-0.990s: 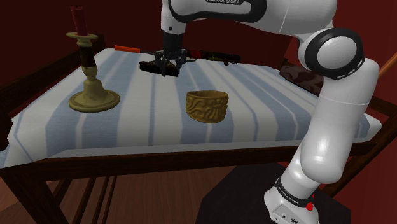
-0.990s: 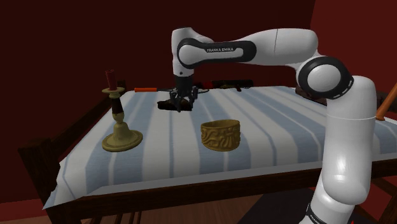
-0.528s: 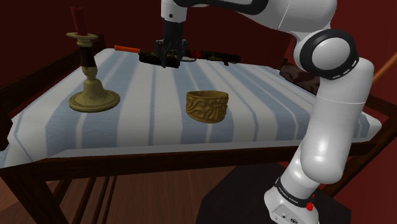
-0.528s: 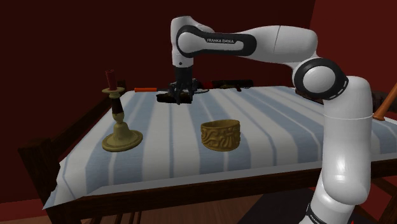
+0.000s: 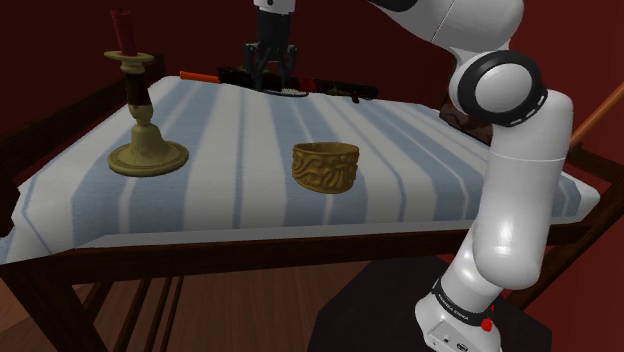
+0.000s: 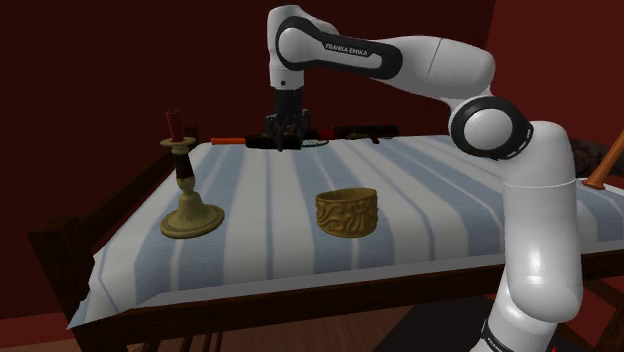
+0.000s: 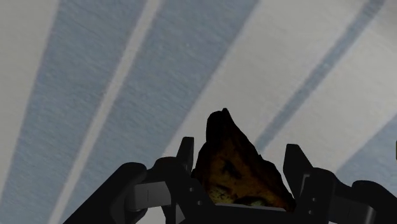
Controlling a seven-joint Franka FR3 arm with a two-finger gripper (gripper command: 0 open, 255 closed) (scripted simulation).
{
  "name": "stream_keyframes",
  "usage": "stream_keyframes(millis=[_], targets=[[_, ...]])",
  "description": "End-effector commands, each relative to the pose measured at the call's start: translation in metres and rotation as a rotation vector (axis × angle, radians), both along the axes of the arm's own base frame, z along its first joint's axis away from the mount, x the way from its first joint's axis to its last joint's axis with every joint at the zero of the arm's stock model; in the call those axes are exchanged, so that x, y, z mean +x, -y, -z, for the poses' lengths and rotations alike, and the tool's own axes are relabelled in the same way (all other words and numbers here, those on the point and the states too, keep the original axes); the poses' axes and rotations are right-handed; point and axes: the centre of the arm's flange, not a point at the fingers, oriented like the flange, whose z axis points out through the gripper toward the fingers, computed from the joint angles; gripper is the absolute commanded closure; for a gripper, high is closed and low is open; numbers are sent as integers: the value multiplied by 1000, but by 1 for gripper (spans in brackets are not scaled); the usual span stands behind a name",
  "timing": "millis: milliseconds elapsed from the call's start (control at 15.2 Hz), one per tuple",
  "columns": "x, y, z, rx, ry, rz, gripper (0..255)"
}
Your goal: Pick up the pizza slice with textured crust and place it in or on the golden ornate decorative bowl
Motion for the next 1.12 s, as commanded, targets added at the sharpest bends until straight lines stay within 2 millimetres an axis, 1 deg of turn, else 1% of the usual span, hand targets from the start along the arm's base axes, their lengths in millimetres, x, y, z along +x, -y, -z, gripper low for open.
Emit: stream_keyframes(millis=[0, 1056], targets=[[-13, 2, -3, 0, 0, 0, 255], [-221, 43, 3, 0, 0, 0, 255]])
